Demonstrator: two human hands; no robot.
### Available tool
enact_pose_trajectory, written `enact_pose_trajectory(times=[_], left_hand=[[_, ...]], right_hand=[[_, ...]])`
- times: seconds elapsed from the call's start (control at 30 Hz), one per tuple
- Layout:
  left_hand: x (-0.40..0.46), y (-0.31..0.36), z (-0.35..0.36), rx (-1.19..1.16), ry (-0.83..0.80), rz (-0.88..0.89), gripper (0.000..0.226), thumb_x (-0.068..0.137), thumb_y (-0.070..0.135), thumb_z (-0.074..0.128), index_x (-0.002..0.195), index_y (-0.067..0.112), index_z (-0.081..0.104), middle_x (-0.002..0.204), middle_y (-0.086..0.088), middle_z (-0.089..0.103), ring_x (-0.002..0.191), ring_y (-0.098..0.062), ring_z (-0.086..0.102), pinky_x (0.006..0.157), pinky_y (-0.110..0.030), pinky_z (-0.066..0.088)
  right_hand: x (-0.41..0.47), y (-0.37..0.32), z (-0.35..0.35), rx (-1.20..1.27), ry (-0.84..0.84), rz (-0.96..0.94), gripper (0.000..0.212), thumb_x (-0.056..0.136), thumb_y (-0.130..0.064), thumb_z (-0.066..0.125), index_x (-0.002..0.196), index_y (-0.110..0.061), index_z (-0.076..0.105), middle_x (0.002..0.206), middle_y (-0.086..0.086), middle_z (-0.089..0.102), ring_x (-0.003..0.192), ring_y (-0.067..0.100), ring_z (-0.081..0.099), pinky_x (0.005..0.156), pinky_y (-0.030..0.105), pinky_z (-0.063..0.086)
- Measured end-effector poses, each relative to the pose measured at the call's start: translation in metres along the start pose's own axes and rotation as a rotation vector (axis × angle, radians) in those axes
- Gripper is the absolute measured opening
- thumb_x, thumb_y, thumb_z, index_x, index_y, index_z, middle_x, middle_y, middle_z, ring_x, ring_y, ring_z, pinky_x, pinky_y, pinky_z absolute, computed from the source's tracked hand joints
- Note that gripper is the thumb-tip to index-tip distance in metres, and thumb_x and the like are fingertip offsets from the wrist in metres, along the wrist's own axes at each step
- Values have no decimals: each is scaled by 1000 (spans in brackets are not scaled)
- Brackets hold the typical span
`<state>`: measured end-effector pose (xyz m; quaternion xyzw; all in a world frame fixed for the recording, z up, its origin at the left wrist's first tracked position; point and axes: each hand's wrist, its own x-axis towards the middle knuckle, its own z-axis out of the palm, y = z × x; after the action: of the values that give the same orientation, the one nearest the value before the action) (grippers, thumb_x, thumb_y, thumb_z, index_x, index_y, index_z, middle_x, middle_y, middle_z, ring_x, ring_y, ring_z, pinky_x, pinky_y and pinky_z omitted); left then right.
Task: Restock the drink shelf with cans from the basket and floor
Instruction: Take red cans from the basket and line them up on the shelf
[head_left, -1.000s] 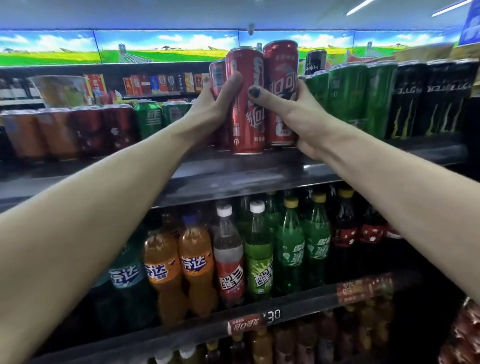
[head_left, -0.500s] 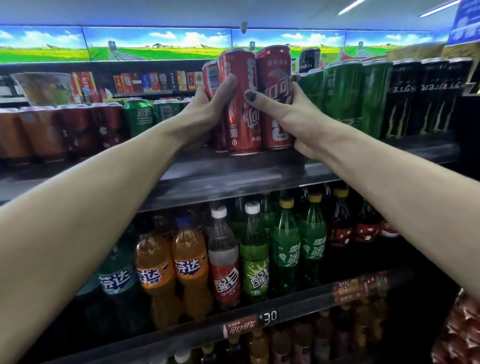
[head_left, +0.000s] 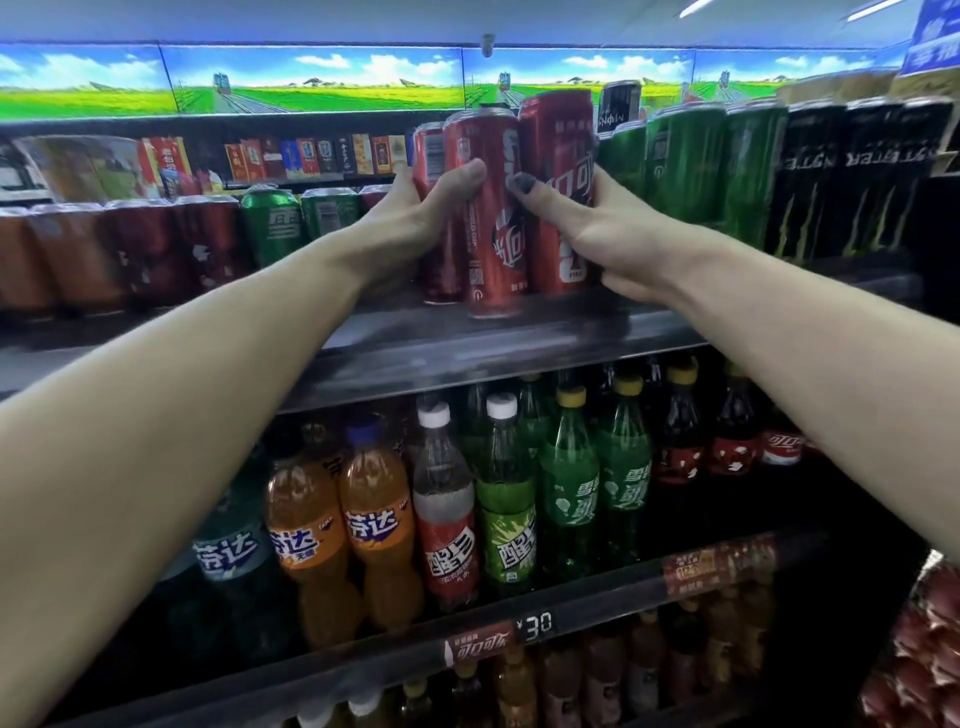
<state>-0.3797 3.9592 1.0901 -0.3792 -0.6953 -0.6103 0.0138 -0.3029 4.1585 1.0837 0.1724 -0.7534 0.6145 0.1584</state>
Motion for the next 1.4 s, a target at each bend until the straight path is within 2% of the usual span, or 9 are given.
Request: enact_pose_trajectory(times=[0.27,0.5,0.73,0.9,0.97,1.07,1.23,1.33,1.4], left_hand=[[-2,5,2,-57,-82,-93,140,70,75,81,166,21,-5,143,-16,64,128,-35,66,110,-62,47],[-14,12,13,-141,-13,-118,116,64,43,92,151,19,18,133,-16,65,112,-27,74,97,-55,59],[-9,21,19,-34,-181,-196,120,65,64,91,159,30,25,145,-8,63,129,-29,66,107,-55,52],[-4,16,29,-97,-98,-183,110,78,59,85,158,33,13,144,-14,63,123,-34,69,104,-58,54],[-6,20,34,-14,-51,-182,108,83,65,74,159,33,5,135,-8,68,117,-25,73,98,-50,59],[-15,33,36,280,-38,-151,101,91,76,53,164,25,6,115,15,65,104,3,67,81,-19,52],[-19,35,41,388,84,-104,85,98,61,56,152,9,16,99,14,64,73,15,67,68,-12,52],[-19,35,49,284,100,-114,83,96,57,63,145,10,15,110,-1,69,94,-5,75,92,-35,62],[-17,34,51,257,90,-98,92,89,64,66,146,11,17,117,-6,70,106,-18,75,101,-49,58]], right_hand=[[-6,-9,-9,70,-74,58,52,91,-32,78,135,-9,63,122,11,75,112,29,73,96,53,59],[-8,-13,-11,55,-23,-23,46,90,-26,77,130,-7,65,119,13,75,109,29,74,89,46,61],[-10,-20,-7,11,193,-36,87,65,-55,90,135,-16,55,117,5,76,101,23,77,90,48,61],[-12,-29,-3,-11,235,-20,73,76,-50,86,132,-21,49,115,3,74,97,19,77,86,45,63],[-14,-31,-1,-23,237,-10,70,78,-47,86,131,-20,49,115,3,74,96,19,77,85,45,64],[-16,-33,-2,-54,258,-13,72,75,-50,88,130,-20,52,116,2,74,98,19,76,86,44,63],[-22,-38,-12,-228,353,-26,50,89,-39,79,128,-19,55,114,-1,70,101,16,71,93,41,60],[-24,-45,-16,-370,390,-11,54,92,-40,75,134,-16,49,115,1,67,101,19,69,88,37,60],[-26,-47,-18,-464,394,-20,61,97,-37,70,143,-14,39,114,0,63,94,15,67,73,25,56]])
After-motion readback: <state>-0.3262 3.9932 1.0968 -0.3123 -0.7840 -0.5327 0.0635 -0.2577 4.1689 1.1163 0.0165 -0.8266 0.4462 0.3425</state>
